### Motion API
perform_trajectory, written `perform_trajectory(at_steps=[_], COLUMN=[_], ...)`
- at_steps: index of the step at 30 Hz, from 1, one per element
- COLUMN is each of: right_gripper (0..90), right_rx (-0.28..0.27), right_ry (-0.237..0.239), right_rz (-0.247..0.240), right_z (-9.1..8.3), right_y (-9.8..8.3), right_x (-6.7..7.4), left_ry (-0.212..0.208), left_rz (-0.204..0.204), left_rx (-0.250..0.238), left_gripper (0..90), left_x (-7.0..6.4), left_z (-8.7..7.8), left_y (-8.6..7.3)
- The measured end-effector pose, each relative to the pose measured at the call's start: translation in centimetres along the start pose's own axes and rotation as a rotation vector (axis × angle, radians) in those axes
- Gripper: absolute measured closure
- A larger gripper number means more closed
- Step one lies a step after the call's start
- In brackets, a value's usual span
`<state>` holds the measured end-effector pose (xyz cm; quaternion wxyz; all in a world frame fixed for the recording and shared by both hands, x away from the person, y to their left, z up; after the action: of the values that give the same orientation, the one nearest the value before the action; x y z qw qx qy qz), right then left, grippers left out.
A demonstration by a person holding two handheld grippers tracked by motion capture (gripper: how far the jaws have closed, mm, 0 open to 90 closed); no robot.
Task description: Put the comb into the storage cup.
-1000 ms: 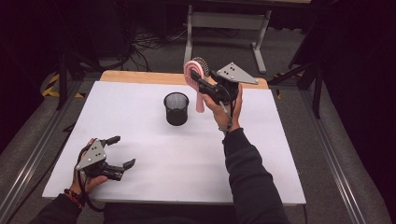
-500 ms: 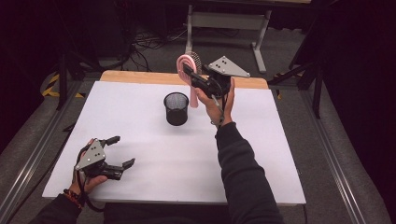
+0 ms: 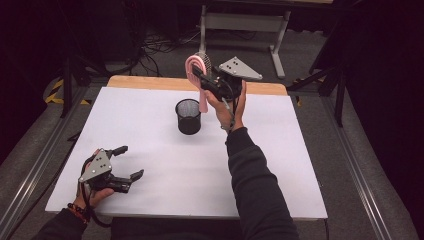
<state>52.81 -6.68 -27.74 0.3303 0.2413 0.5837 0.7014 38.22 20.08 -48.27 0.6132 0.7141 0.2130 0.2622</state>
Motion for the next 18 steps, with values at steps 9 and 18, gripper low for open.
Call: perform_trajectory(at_steps=[9,18], right_gripper=[63.1,63.1], right_rx=[-0.002,-0.011], right_ry=[-0.013,-0.004], right_rz=[-0.002,0.009], right_z=[0.7,1.6], right_y=[-0.1,-0.3], right_x=[-0.4,-0.2], left_ry=[-0.007,-0.023], left_rz=[-0.001,-0.005], left_rx=[-0.001,0.0], left_gripper=[6.0,5.9], left_x=[-0.2,-0.2], left_z=[0.0,-0.1], left_y=[0.0,-0.1])
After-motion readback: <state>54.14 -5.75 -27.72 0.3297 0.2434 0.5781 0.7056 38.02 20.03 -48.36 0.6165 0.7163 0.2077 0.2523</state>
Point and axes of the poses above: each handheld gripper's, and its own axes: z roughly forward along the jaws, y roughly out of its top, x roughly to its left, the point moved 6 cm from there along z, roughly forward along the jaws, and after that the axes turned 11 degrees about -x, right-handed, at the moved point
